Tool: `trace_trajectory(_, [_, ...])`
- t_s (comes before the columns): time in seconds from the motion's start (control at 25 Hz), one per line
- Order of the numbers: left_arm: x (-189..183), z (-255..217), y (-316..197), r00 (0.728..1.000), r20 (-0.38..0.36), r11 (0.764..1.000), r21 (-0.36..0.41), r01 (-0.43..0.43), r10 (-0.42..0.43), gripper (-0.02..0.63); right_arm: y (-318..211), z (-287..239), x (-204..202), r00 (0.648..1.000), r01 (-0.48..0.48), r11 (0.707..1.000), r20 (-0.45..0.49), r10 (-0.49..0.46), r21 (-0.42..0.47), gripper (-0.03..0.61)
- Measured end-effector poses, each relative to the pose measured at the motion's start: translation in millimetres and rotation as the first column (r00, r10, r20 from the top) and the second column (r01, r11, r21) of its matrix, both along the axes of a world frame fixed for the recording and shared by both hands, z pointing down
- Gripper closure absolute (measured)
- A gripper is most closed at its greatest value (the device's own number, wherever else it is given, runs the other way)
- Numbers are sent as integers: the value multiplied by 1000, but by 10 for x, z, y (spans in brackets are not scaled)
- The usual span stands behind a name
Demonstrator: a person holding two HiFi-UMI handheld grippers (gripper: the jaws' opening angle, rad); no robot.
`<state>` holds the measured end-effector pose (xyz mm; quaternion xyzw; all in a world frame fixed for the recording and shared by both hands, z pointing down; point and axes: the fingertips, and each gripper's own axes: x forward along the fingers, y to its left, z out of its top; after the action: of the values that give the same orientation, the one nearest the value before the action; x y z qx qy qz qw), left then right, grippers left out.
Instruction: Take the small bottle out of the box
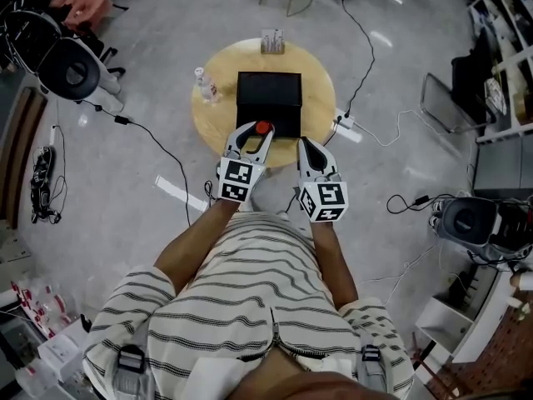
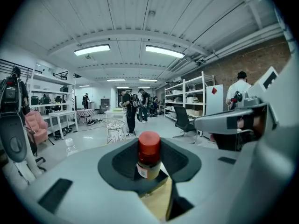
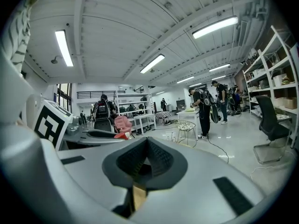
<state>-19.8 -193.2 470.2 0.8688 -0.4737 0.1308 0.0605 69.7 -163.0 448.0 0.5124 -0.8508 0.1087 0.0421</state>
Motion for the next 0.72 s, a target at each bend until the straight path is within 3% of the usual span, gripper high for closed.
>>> trace_trajectory(0.72, [-37,-128,84,999,-24,999,36,24,-24,465,-39,-20,-20,999,23,1000,-30,-23,18,560])
